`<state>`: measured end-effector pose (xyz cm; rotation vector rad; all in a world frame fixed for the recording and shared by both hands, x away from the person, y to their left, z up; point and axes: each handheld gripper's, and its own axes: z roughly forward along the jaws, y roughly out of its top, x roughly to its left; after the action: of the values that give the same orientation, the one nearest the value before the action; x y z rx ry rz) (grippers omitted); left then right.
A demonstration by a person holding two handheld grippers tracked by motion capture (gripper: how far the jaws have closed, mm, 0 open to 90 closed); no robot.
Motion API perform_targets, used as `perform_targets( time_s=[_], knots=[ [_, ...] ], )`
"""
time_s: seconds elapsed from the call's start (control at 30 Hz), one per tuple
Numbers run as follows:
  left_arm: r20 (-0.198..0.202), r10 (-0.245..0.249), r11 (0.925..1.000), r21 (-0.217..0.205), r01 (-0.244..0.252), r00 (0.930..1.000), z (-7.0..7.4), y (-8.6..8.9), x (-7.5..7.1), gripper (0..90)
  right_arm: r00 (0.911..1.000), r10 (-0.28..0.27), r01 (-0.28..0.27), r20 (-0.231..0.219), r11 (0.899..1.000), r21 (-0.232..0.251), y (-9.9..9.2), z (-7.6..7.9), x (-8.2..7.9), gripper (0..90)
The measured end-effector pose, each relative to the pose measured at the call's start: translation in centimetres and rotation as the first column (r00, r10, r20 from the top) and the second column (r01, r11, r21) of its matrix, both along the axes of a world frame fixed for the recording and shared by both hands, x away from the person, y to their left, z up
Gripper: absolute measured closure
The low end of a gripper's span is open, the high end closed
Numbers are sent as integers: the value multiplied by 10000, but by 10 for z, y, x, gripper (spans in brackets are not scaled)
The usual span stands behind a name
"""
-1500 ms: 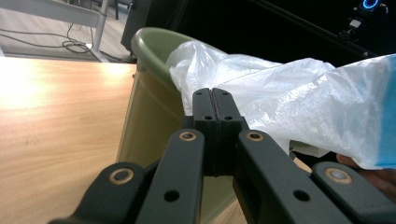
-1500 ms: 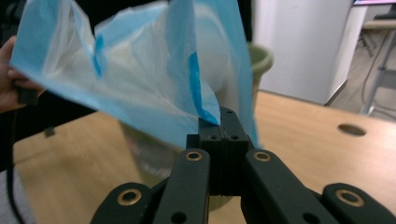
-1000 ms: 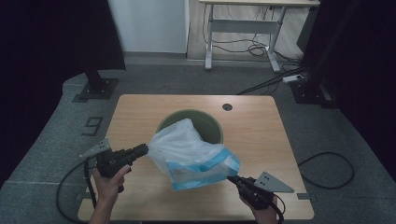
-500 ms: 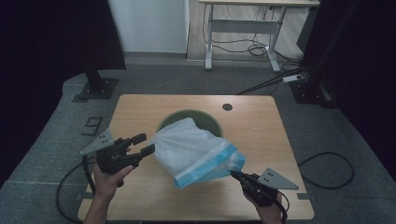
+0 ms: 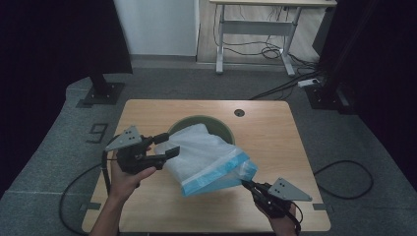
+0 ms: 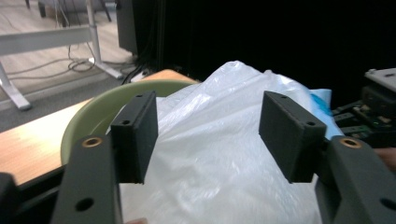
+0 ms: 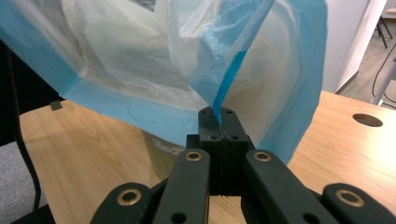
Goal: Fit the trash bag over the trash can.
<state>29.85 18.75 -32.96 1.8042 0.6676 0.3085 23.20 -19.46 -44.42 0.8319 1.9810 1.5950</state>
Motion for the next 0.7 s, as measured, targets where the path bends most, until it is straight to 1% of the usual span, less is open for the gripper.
perform_targets(
  time_s=[0.07,0.2,0.23,0.3,0.37,0.43,0.47,0.57,0.6,0.7],
  knots=[
    [-114,79,9997,235,-77,9999,-1,-5,4,427,10000,25,-25,34,10000,-46,1,0,-1,889],
    [-384,111,9989,451,-94,9992,-6,-9,10,549,10000,-7,7,42,10000,-1,-1,0,-1,889],
    [-441,96,9989,464,-76,9990,-7,-9,11,595,10000,-21,21,39,10000,14,-2,0,-1,889],
    [-635,-164,9985,514,197,9978,-9,-9,13,701,10000,-40,40,40,10000,20,-3,0,-1,890],
    [-646,-231,9967,758,280,9976,-10,-10,14,800,10000,-49,49,32,10000,28,-3,0,-1,890],
    [-659,-362,9957,826,416,9972,-12,-11,15,879,10000,-47,47,36,10000,20,-3,0,-1,889],
    [-644,-348,9957,835,402,9973,-12,-11,16,898,10000,-41,41,36,10000,19,-3,0,-1,889],
    [-403,-107,9964,837,141,9991,-12,-10,16,900,10000,-42,42,33,10000,-1,-3,0,-1,890],
    [-298,41,9970,774,-18,9995,-12,-9,16,900,10000,-45,45,21,10000,11,-3,0,-2,889],
    [-188,284,9985,470,-275,9994,-10,-2,17,900,10000,-66,66,-13,10000,9,-4,-2,-3,890]
  ],
)
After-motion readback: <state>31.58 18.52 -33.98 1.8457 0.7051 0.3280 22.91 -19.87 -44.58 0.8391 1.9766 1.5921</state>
